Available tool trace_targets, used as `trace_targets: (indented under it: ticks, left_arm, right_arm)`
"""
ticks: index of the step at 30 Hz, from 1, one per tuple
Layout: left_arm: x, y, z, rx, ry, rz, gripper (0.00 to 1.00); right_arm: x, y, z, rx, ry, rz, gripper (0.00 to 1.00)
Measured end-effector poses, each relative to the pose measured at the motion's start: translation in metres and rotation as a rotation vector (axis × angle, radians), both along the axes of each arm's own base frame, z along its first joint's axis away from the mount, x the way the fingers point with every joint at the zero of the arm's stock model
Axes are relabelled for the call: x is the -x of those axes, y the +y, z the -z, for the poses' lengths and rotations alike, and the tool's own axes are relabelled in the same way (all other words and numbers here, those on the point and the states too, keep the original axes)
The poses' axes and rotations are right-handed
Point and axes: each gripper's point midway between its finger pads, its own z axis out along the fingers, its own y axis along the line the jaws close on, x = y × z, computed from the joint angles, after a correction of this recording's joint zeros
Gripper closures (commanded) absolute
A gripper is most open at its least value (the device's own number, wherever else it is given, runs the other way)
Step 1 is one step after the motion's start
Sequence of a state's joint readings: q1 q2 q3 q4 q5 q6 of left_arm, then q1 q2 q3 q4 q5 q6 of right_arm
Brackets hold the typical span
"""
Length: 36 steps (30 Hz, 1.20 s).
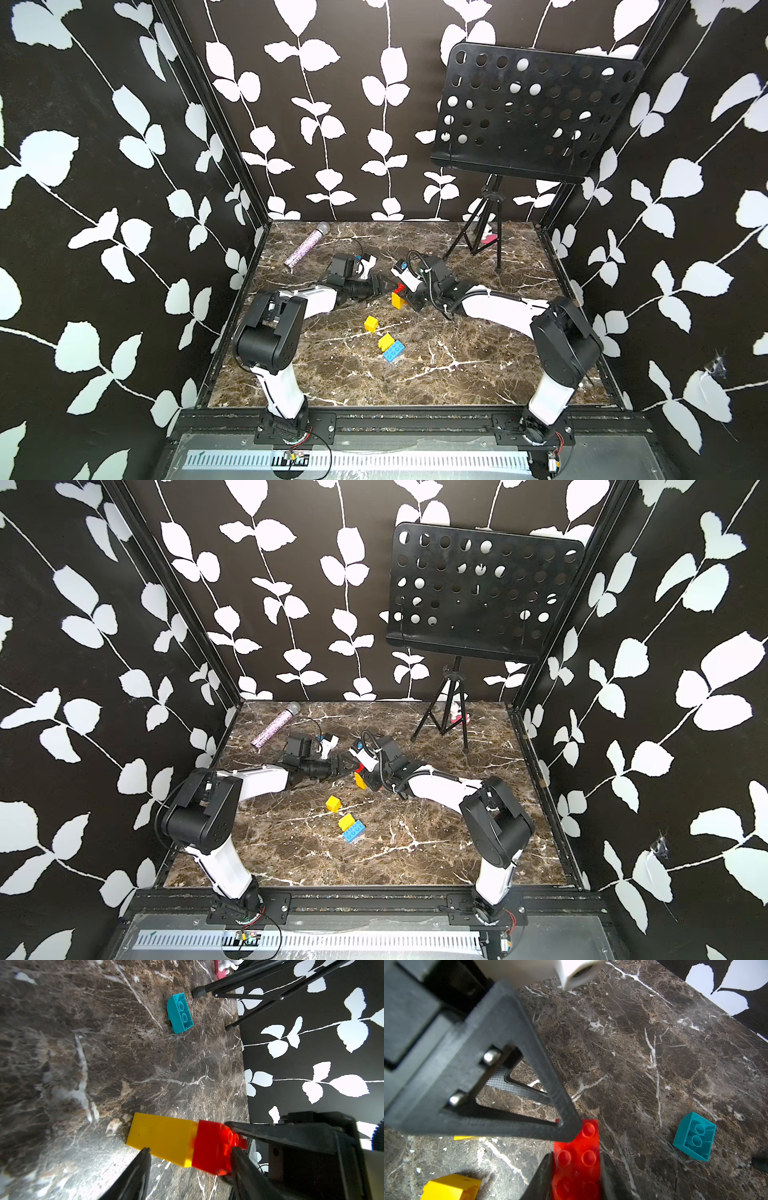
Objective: Assemble the letter r with lego
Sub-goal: Assemble the lego brick with the lego brick.
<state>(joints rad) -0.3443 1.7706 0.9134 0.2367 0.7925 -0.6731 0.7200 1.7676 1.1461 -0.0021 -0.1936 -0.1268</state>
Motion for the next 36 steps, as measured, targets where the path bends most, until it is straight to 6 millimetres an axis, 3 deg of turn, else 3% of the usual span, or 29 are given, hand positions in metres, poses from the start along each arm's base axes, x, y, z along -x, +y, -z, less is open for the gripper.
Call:
trace_targets:
  ticks: [20,36]
  left_arm:
    - [0.0024,-0.0005,0.0025,0.029,-0.024,0.000,0.47]
    - [0.0032,-0.0018,0.0044,0.051,-0.040,0.007,0.47]
  right_arm:
    - [-0.0008,-0.0014,0.0024,0.026,-0.017,0.003,0.88]
    - [-0.0015,0.0000,0.0054,-0.015,-0.025,0.019,0.88]
